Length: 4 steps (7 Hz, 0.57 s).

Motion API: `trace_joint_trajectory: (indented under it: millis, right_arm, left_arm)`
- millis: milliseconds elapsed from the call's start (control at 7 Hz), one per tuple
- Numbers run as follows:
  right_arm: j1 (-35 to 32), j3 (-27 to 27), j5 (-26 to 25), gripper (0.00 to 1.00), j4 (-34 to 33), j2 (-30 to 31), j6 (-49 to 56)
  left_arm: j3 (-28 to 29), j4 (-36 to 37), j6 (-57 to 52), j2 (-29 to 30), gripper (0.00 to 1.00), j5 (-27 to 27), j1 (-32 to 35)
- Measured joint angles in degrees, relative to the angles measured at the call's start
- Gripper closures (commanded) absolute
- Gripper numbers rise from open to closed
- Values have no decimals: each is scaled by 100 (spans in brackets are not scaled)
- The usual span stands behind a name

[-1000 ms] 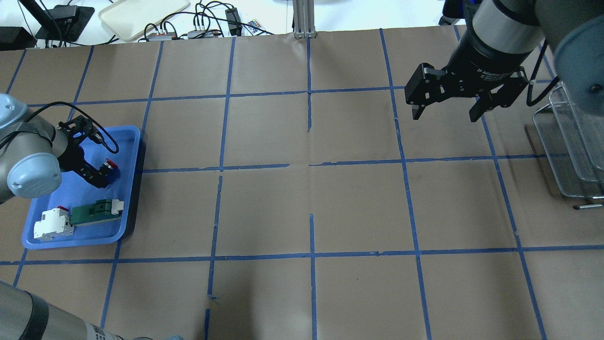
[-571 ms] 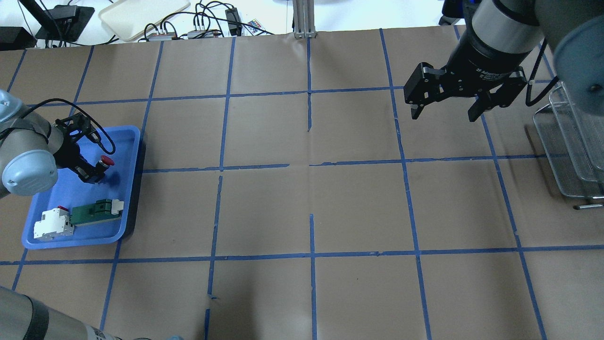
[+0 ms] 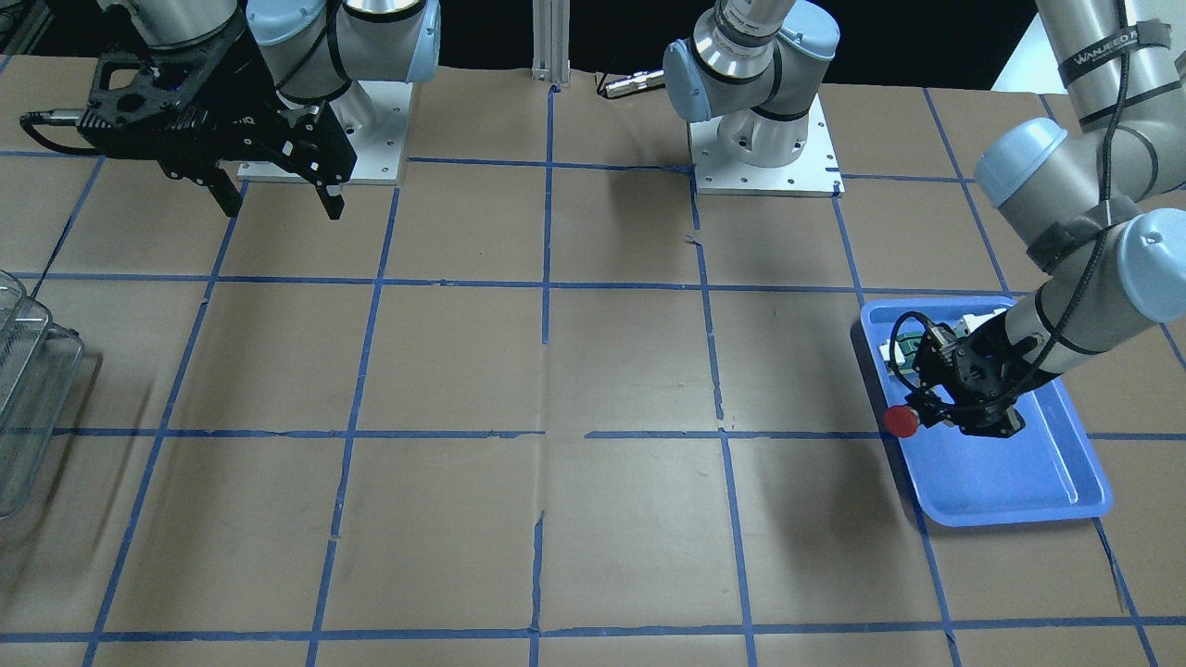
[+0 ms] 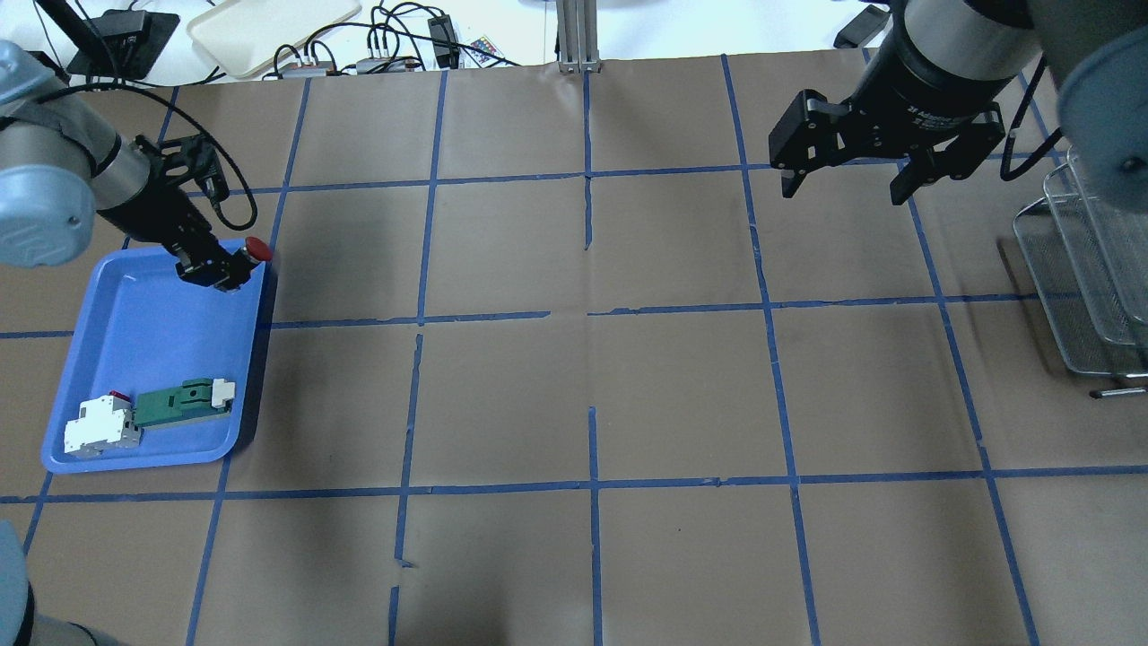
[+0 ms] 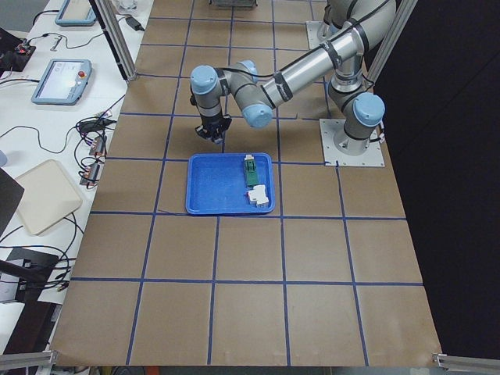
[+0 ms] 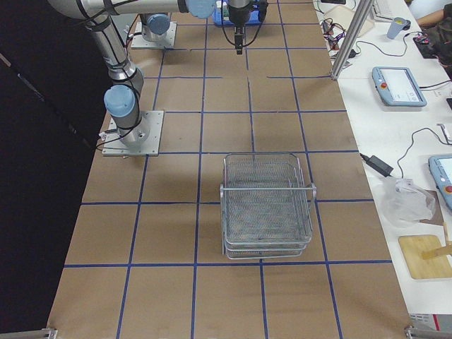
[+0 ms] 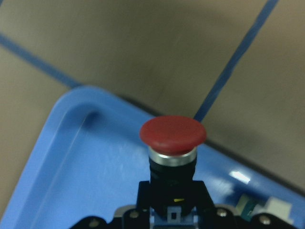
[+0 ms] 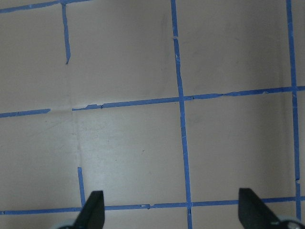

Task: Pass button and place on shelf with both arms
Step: 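Lift the button out of the tray toward the table center with left gripper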

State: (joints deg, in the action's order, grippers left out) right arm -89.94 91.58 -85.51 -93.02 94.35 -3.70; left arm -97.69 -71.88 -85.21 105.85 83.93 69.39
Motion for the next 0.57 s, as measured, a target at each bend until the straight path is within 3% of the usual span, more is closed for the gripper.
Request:
trace_joint_trajectory:
  millis: [286,571]
  right_arm:
    - [12,-21,287,0,-33,39,347]
    - [102,-8,750,0,-177,37,1415]
  left_arm:
    - [259,-525,119,-199,100,-671,669]
    - [304,-584,403,-310,100,-1564,1343]
